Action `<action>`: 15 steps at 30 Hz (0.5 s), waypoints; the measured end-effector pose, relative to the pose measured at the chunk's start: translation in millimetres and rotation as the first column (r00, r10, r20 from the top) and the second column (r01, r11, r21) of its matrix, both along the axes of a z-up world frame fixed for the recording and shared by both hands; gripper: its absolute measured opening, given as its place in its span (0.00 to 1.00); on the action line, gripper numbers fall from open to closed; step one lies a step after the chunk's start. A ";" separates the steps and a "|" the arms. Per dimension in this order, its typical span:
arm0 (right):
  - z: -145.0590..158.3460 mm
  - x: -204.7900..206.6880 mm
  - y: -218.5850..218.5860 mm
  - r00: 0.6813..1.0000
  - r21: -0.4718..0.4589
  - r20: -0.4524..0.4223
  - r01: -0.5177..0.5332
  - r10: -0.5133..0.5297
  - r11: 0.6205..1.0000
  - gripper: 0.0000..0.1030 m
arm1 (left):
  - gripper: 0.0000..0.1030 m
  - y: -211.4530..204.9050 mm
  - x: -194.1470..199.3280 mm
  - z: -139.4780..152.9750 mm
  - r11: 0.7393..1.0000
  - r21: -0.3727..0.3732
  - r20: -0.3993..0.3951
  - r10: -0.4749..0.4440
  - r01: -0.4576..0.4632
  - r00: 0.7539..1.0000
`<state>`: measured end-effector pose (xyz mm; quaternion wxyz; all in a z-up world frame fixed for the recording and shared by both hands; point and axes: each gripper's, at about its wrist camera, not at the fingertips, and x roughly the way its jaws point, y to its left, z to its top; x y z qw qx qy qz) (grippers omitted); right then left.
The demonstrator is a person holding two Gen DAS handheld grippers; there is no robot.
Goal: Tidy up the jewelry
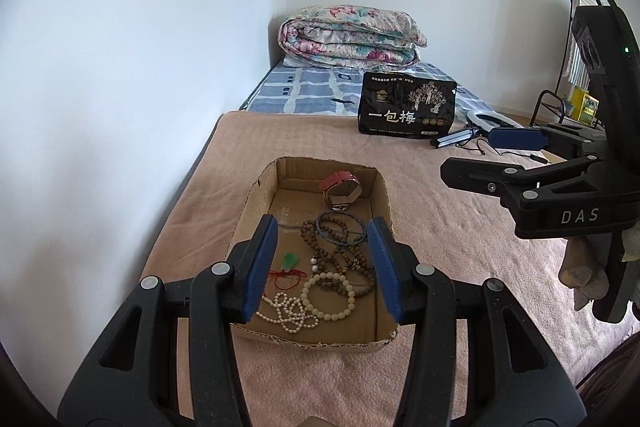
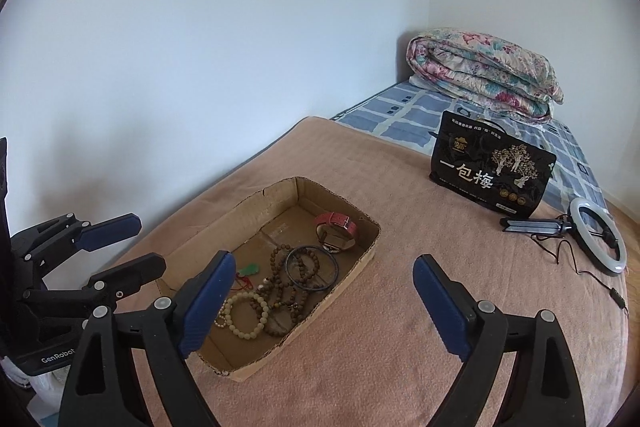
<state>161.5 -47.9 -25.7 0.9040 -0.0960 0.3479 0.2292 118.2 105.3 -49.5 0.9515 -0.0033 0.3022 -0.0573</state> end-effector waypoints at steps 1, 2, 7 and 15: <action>2.0 -3.7 -2.2 1.000 -0.004 0.004 0.007 -0.007 1.000 0.91 | 0.47 -2.0 -3.8 2.4 1.000 0.003 0.004 -0.001 0.001 1.000; 3.7 -7.6 -4.6 1.000 -0.006 0.010 0.014 -0.013 1.000 0.95 | 0.47 -3.6 -7.3 5.1 1.000 0.007 0.008 -0.001 0.001 1.000; 15.4 -27.3 -16.4 0.998 0.000 0.051 0.037 -0.037 0.999 0.98 | 0.55 -10.0 -24.1 14.7 1.000 0.018 0.022 0.001 -0.001 1.000; 30.3 -51.1 -25.2 0.991 -0.023 0.117 0.063 -0.059 0.998 1.00 | 0.74 -19.5 -47.0 22.4 0.998 0.054 0.050 0.020 -0.022 0.999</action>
